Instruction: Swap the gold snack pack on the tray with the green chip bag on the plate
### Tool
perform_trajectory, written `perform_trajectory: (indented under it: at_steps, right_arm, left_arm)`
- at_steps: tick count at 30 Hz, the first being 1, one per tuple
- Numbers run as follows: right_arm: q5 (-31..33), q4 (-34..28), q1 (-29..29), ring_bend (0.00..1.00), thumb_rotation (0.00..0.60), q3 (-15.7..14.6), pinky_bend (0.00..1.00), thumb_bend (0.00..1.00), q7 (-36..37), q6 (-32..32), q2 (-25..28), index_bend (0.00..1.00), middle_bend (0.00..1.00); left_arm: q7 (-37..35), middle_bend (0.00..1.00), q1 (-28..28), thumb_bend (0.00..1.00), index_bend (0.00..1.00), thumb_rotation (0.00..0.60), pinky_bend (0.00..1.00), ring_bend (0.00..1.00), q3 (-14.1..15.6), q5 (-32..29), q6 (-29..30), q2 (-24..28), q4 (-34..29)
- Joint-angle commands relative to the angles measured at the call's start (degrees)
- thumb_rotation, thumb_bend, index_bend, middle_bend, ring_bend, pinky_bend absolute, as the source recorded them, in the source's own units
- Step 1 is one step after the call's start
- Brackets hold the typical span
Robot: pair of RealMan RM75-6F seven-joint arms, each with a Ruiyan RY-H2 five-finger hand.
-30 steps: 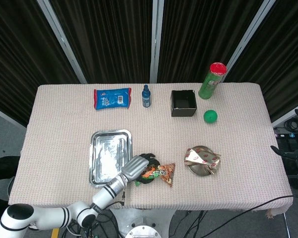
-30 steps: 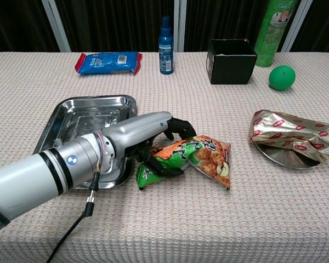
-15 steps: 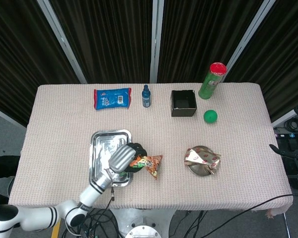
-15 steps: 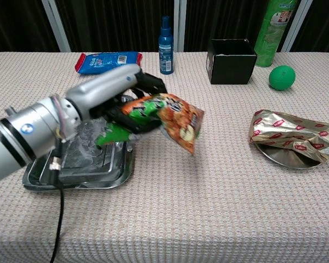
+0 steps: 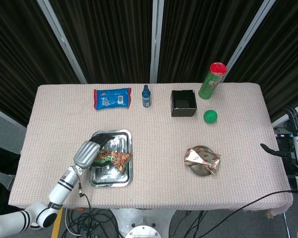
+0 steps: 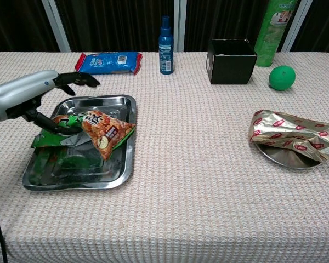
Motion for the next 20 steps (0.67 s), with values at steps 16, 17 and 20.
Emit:
perform_trajectory:
  at_steps: [16, 17, 20]
  right_arm:
    - [-8.5, 7.5, -10.5, 0.00, 0.600, -14.1, 0.00, 0.00, -21.2, 6.6, -12.5, 0.00, 0.00]
    - [-8.7, 8.6, -10.9, 0.00, 0.600, -14.4, 0.00, 0.00, -22.2, 6.9, -13.4, 0.00, 0.00]
    - [-9.2, 11.4, -11.7, 0.00, 0.600, -15.1, 0.00, 0.00, -24.4, 7.2, -15.5, 0.00, 0.00]
  left_arm:
    - [7.1, 0.01, 23.0, 0.16, 0.05, 0.600, 0.10, 0.00, 10.8, -3.2, 18.5, 18.5, -11.1]
    - [6.8, 0.01, 23.9, 0.16, 0.05, 0.600, 0.10, 0.00, 10.9, -3.2, 19.3, 18.1, -10.3]
    - [6.9, 0.01, 26.0, 0.16, 0.06, 0.600, 0.10, 0.00, 11.0, -3.0, 21.0, 16.9, -7.7]
